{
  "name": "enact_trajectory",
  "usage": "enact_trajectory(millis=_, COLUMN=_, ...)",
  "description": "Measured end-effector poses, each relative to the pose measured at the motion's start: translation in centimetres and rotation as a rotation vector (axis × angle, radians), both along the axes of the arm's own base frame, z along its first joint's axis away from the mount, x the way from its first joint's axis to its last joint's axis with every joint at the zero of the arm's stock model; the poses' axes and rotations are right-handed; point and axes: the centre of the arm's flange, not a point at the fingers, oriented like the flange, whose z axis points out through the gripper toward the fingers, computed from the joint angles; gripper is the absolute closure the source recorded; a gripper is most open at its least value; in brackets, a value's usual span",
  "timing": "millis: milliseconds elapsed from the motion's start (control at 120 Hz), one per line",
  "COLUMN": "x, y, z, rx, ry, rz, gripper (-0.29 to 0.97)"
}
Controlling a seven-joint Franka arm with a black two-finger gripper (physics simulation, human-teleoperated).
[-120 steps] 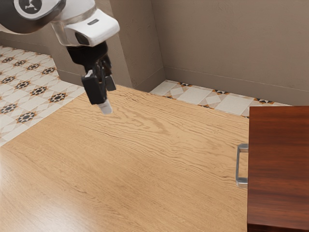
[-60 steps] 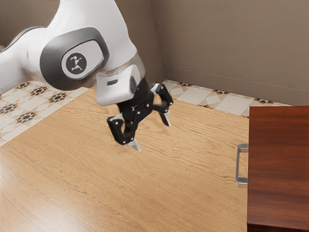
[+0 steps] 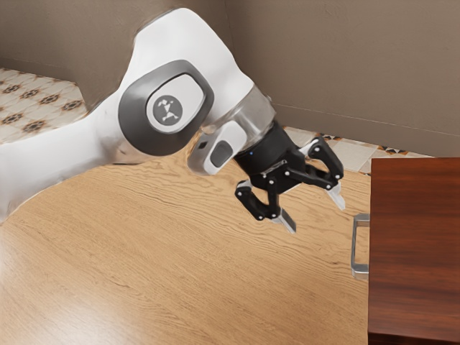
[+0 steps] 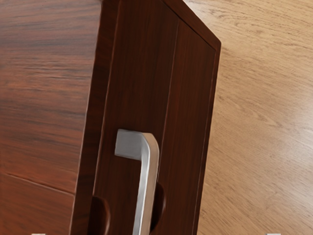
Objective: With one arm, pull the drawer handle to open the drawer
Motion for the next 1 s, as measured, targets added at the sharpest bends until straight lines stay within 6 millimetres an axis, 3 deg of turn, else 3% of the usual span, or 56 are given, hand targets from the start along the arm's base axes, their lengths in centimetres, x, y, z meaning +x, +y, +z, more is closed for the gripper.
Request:
enact_trajectory(millis=125, x=0.6, y=-0.8, z=-2.7, rx=-0.030, ry=-0.056, rz=-0.124, gripper=0.21)
enact_trajectory(millis=400, x=0.7, y=-1.1, z=-4.5, rx=-0.020, ry=-0.229, rz=-0.293, gripper=0.28)
enact_trajectory(millis=692, x=0.8, y=-0.7, z=-6.4, rx=-0.118, ry=-0.207, rz=-0.217, gripper=0.32)
enact_trajectory(millis=1000, x=1.3, y=0.1, z=-7.3, rx=-0.138, ry=-0.215, rz=-0.171, gripper=0.54)
